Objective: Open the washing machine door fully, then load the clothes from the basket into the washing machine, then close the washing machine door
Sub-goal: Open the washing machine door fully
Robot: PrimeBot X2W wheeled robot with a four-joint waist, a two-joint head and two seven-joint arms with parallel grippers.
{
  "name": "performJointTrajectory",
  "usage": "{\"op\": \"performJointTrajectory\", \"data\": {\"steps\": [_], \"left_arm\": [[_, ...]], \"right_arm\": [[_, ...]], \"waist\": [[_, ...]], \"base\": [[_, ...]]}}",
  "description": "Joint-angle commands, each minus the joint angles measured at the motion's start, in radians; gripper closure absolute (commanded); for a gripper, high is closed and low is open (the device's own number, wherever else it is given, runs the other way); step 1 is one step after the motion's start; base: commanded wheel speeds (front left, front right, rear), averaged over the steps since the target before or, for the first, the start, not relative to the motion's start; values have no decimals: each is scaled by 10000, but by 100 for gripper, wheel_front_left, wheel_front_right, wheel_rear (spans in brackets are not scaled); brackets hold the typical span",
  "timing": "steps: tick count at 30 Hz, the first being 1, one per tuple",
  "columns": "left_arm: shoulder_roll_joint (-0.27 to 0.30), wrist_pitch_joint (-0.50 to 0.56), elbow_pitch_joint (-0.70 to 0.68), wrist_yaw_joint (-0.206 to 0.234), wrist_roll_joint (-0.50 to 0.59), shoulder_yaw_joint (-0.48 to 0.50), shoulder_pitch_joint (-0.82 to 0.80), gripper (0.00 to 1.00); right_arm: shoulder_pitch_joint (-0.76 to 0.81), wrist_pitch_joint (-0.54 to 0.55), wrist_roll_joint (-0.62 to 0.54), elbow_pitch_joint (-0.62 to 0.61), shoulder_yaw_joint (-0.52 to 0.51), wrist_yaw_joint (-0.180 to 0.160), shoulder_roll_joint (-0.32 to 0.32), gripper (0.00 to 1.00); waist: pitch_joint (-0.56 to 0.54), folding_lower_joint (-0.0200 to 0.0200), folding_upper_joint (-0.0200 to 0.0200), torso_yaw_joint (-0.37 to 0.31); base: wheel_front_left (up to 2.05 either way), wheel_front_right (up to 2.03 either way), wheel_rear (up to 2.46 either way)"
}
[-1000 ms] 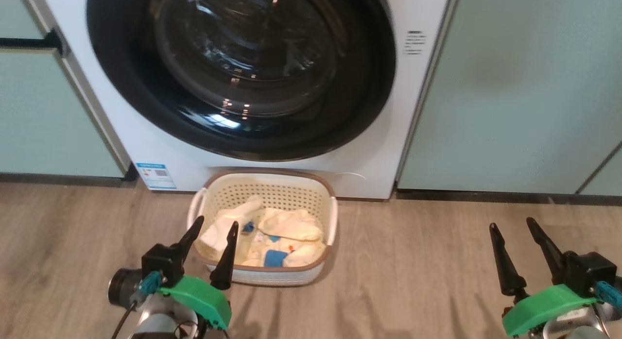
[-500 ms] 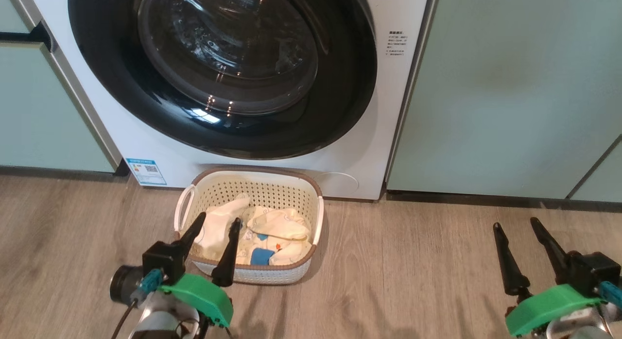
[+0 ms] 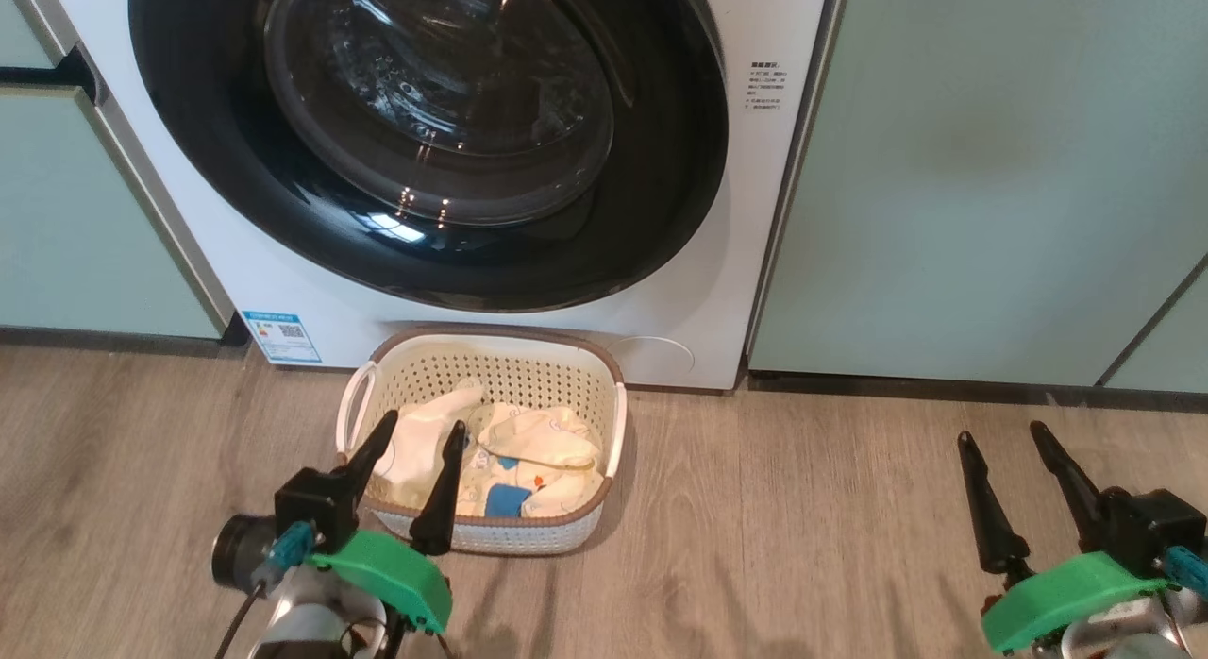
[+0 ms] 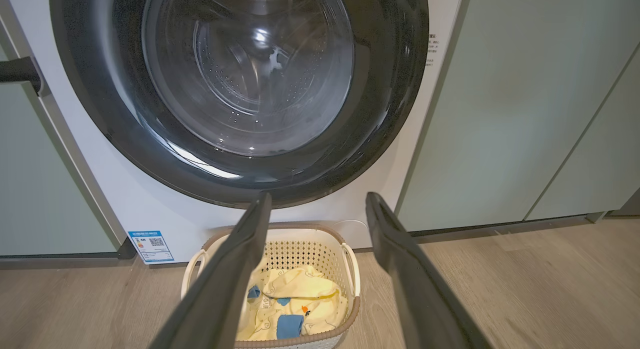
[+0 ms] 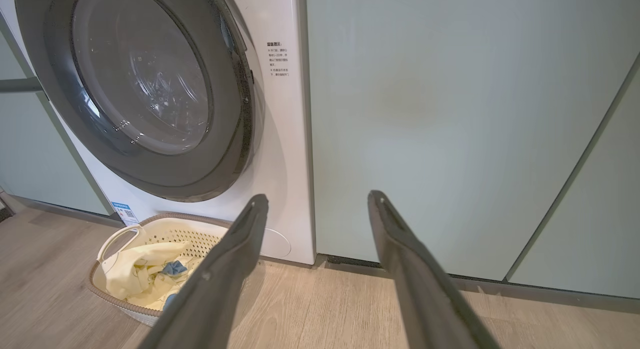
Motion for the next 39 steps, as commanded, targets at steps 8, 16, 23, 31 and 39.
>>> {"op": "performJointTrajectory", "data": {"steps": [8,16,23,31,39], "left_arm": [[116,-93,-361,-22,-94,402,-459,0],[114,-93,-476,-75,-68,408,-472,0],[105,-93,-573,-104,-59,373,-526,0],[94,-93,-746,-135,-20,348,-704,0],[80,-93,-833,-177,0,284,-978,0]], "right_arm": [[-521,-97,141,-249,184,-30,-70,0],[-528,-97,320,-254,251,-30,-70,100],[-597,-97,461,-237,241,-30,-70,100],[-1007,-97,1025,-38,134,-30,-70,100],[-2001,-12,4184,585,135,-30,-70,100]], "waist": [[-16,0,0,10],[105,0,0,31],[268,0,0,81],[661,0,0,211],[1153,0,0,405]], "base": [[0,0,0],[0,0,0],[0,0,0],[0,0,0],[0,0,0]]}}
